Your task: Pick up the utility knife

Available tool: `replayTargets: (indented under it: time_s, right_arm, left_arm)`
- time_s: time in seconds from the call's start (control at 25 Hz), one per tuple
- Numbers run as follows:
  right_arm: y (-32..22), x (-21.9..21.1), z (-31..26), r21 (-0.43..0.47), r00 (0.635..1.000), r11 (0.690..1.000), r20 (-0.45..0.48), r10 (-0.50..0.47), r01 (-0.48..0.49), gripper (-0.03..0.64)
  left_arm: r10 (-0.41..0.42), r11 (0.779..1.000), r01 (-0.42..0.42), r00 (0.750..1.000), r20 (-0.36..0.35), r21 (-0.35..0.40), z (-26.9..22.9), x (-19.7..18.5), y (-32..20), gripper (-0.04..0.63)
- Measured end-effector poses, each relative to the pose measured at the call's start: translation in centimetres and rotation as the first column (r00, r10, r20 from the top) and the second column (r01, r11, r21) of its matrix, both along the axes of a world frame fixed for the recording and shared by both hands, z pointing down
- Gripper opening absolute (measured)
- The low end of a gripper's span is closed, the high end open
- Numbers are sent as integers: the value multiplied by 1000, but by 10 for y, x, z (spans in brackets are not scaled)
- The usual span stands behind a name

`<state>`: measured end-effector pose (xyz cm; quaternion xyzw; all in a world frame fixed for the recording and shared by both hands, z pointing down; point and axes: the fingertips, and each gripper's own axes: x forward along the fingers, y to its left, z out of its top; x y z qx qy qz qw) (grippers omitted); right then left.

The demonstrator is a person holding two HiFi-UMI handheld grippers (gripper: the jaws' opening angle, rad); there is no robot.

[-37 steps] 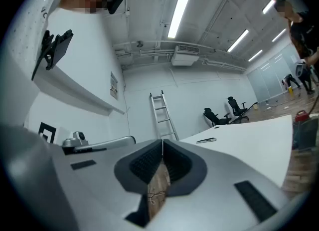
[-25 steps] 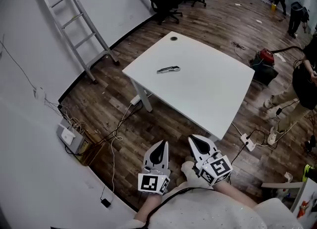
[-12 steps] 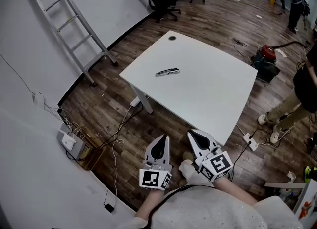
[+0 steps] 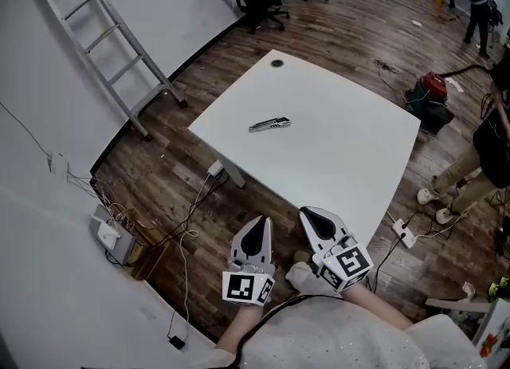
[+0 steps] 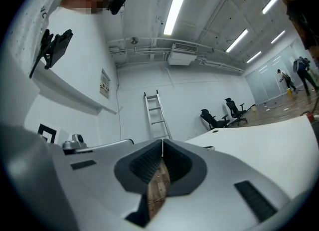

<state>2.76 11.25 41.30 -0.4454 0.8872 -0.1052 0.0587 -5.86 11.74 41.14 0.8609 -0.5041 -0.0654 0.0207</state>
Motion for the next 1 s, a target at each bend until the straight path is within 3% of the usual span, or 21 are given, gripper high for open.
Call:
replayTargets:
  time_s: [0.56, 1.0]
  right_arm:
    - [-93, -6, -3, -9, 998, 998, -6, -66, 66, 8]
    - [-122, -14, 1, -17, 993, 993, 10, -120, 120, 9]
  left_arm:
    - [-6, 1000, 6, 1000, 0, 2, -8, 3, -96, 6]
    - [-17, 1000, 17, 1000, 12, -12, -5, 3, -121, 6]
